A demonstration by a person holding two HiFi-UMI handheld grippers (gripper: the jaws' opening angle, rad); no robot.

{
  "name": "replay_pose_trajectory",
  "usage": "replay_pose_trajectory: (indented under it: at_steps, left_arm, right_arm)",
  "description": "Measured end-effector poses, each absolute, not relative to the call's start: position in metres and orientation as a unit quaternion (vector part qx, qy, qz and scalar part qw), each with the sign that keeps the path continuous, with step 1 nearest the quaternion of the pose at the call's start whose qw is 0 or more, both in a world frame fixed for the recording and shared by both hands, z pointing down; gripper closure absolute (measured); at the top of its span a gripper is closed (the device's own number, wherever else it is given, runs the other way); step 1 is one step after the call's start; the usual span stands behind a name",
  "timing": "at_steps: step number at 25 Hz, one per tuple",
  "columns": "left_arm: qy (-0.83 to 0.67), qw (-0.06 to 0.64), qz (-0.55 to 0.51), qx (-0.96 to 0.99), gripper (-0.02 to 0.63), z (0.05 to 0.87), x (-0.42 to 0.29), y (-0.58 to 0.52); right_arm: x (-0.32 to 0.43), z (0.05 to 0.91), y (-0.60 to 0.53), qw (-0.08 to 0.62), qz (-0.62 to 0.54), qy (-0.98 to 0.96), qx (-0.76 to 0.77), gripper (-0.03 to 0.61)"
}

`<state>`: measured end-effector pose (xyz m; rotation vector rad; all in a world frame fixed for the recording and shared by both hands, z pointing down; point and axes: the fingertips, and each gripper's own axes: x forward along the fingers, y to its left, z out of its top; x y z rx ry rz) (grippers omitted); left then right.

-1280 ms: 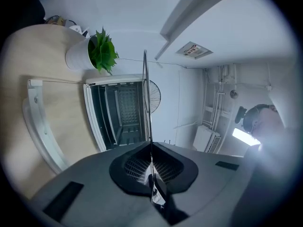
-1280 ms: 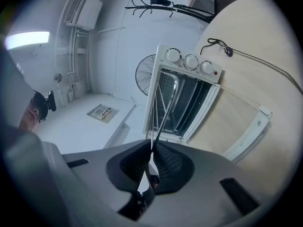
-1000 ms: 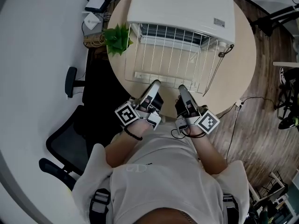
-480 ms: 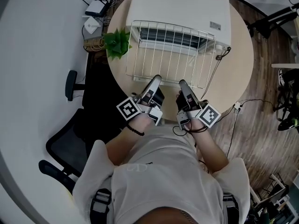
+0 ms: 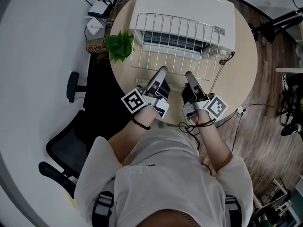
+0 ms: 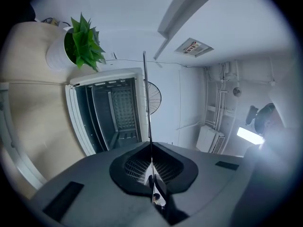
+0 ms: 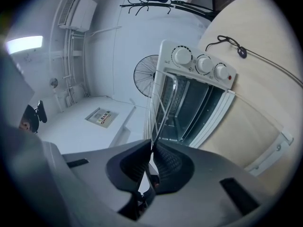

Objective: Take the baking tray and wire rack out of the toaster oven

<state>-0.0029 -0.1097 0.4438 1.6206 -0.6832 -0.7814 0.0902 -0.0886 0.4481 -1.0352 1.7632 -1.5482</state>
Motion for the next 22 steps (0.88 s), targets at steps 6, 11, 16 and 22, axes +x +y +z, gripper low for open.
replay_pose_trajectory:
  at_steps: [6,11,16,22]
  left_arm:
    - [-0.292,0.559,-0.352,0.691,0.604,0.437,0.002,-0.139]
    - [-0.290,0.558,-0.364,0.687,0.601,0.434,0.007,-0.164]
    - [-0.287,0.553,-0.374,0.687,0.595,0.429,0.011,-0.178]
    - [-0.282,0.548,-0.382,0.689,0.588,0.420,0.017,-0.195]
  right_arm:
    - [0.096,0.440,-0.119,0.287,-0.564,0.668,-0.391,0.563]
    - [0.102,0.437,-0.142,0.297,-0.558,0.666,-0.396,0.563]
    - [0.106,0.431,-0.157,0.300,-0.552,0.668,-0.398,0.558]
    - [0.112,0.422,-0.176,0.306,-0.544,0.671,-0.400,0.552]
